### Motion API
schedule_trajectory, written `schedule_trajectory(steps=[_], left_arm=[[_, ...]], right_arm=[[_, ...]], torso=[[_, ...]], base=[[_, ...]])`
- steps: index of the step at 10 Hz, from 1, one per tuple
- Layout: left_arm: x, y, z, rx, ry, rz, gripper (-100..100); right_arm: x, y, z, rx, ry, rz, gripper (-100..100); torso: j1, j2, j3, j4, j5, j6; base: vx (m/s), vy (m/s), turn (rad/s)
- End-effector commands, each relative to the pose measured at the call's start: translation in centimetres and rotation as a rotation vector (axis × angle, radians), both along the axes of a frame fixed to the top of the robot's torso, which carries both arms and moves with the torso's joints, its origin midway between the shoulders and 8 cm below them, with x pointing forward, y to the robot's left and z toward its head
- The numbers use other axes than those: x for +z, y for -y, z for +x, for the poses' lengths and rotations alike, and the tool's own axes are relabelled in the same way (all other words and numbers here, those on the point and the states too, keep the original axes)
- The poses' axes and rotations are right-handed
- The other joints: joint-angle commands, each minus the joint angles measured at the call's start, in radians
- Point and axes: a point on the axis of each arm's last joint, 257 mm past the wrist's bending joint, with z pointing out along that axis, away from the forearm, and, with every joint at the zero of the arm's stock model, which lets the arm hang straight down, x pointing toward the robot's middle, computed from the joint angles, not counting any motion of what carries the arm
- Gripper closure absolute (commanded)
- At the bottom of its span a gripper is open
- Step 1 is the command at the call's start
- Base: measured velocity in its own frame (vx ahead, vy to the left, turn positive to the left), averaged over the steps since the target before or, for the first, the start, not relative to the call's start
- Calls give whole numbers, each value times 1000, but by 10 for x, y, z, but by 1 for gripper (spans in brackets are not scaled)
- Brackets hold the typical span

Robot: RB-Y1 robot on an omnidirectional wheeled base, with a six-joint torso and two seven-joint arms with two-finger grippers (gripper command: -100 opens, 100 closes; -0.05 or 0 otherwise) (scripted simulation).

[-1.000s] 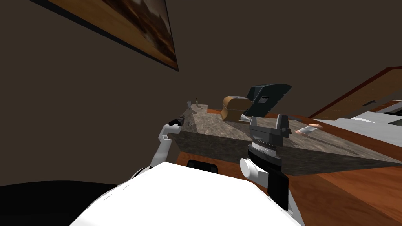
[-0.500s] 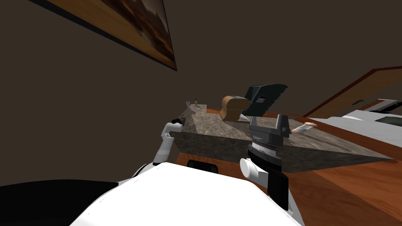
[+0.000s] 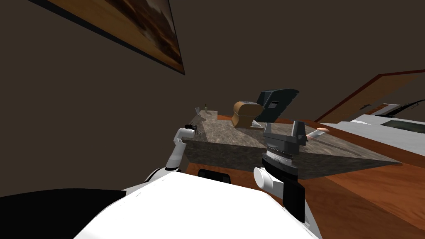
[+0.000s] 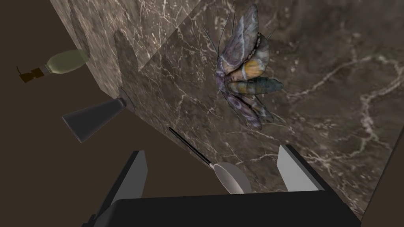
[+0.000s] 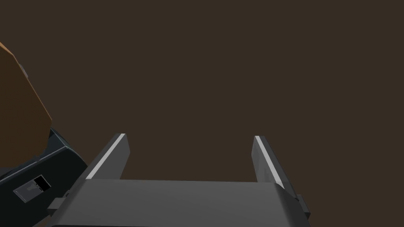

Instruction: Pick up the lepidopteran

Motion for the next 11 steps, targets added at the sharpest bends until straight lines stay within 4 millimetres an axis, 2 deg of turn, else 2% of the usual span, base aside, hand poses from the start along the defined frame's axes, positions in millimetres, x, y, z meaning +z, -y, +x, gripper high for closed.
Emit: schedule_trajectory(steps=[1, 11], left_arm=[[-6, -2, -5, 5, -32, -1, -100], [-45, 12, -31, 24, -299, 28, -100]], right_arm=[[0, 0, 0, 0, 0, 0, 0], [0, 0, 0, 0, 0, 0, 0]], torso=[[0, 0, 0, 0, 0, 0], [0, -1, -1, 0, 0, 0]], base=[[9, 2, 6], [29, 13, -46]])
